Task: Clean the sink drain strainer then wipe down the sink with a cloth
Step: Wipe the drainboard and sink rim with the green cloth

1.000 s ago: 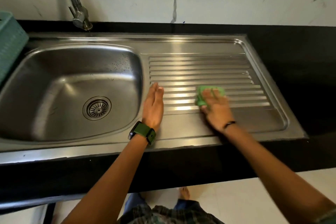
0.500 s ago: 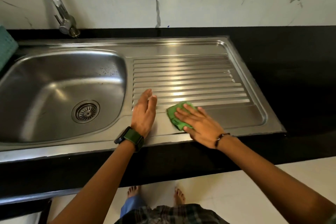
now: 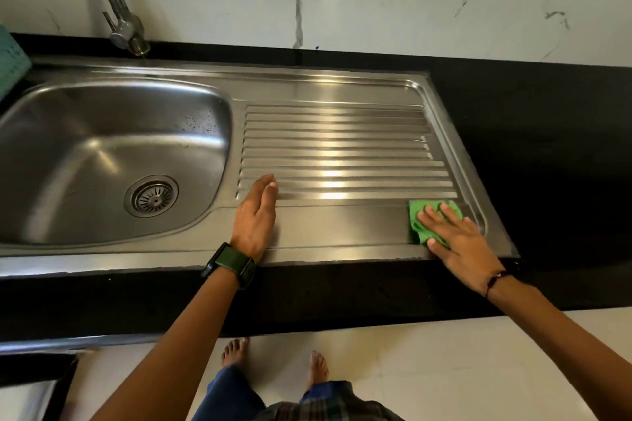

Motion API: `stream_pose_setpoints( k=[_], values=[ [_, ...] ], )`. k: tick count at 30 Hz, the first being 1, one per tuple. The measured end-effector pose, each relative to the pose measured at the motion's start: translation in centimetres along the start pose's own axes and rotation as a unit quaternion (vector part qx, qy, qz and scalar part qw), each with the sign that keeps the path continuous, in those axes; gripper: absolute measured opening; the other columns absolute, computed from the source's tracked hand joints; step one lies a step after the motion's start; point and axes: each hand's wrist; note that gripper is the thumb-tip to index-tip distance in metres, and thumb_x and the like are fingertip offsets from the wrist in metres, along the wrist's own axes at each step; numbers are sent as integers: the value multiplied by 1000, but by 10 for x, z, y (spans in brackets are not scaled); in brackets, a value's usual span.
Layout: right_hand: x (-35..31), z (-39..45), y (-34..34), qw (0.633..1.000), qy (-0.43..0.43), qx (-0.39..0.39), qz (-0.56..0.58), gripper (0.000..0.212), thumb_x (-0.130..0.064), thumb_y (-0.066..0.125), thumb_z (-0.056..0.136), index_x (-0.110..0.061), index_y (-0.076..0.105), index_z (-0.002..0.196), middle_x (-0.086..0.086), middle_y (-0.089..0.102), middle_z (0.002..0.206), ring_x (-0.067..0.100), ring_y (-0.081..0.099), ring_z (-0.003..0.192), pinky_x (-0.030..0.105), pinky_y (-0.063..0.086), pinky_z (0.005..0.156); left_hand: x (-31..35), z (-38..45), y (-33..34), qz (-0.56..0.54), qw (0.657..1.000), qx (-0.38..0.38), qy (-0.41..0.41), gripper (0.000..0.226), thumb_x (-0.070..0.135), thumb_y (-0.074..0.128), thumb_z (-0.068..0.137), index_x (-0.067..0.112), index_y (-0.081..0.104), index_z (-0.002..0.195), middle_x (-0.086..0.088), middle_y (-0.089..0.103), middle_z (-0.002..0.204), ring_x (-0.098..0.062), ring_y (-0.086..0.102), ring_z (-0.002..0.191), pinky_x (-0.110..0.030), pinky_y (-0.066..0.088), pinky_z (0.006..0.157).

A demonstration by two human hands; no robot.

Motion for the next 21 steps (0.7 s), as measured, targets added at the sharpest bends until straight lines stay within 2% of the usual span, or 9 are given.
stream_pose_setpoints(
  k=[4, 7, 8, 12, 17, 21],
  values=[
    [-45, 2, 9, 994, -100, -48, 10, 51, -24, 41, 96, -30, 10, 137, -18, -1, 144, 2, -13, 136, 27, -10, 113, -2, -3, -15, -36, 999, 4, -27, 39, 35, 37, 97, 17, 52, 127, -1, 58, 125, -13, 53, 112, -24, 39, 92],
    [-92, 17, 26, 982, -177, -70, -8, 53, -27, 38, 97, -27, 4, 138, -18, -7, 143, 5, -19, 136, 25, -15, 111, -8, -10, -46, -32, 996, 74, -37, 43, 50, 37, 88, 24, 60, 114, 10, 63, 100, -8, 57, 92, -24, 40, 78],
    [-111, 24, 34, 976, -204, -76, -21, 54, -29, 37, 97, -26, 4, 140, -19, -9, 142, 6, -22, 135, 24, -17, 110, -12, -11, -61, -36, 993, 105, -46, 44, 52, 35, 83, 27, 61, 107, 10, 64, 97, -7, 57, 89, -23, 39, 77],
    [-198, 52, 64, 941, -320, -104, -23, 50, -30, 36, 97, -29, 15, 143, -20, -9, 141, 9, -26, 132, 19, -20, 108, -23, -17, -125, -109, 970, 208, -69, 36, 50, 35, 80, 29, 64, 90, -1, 66, 110, -14, 57, 109, -30, 39, 98],
    [-297, 86, 97, 895, -422, -142, -6, 49, -29, 38, 97, -30, 19, 142, -25, -5, 141, 2, -23, 133, 21, -14, 111, -36, -22, -200, -182, 932, 302, -81, 33, 47, 40, 81, 27, 66, 81, 5, 67, 99, -14, 58, 107, -29, 39, 99],
    [-376, 105, 124, 877, -444, -179, 35, 49, -21, 42, 96, -25, 25, 142, -14, 14, 151, 7, -4, 142, 28, -2, 116, -48, -17, -254, -193, 918, 334, -94, 27, 37, 40, 92, 28, 64, 83, 2, 66, 105, -16, 57, 111, -30, 38, 102]
  ],
)
Point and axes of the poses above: each hand's wrist, its own z-axis towards the middle knuckle, its own y-axis out of the palm, x = y × z
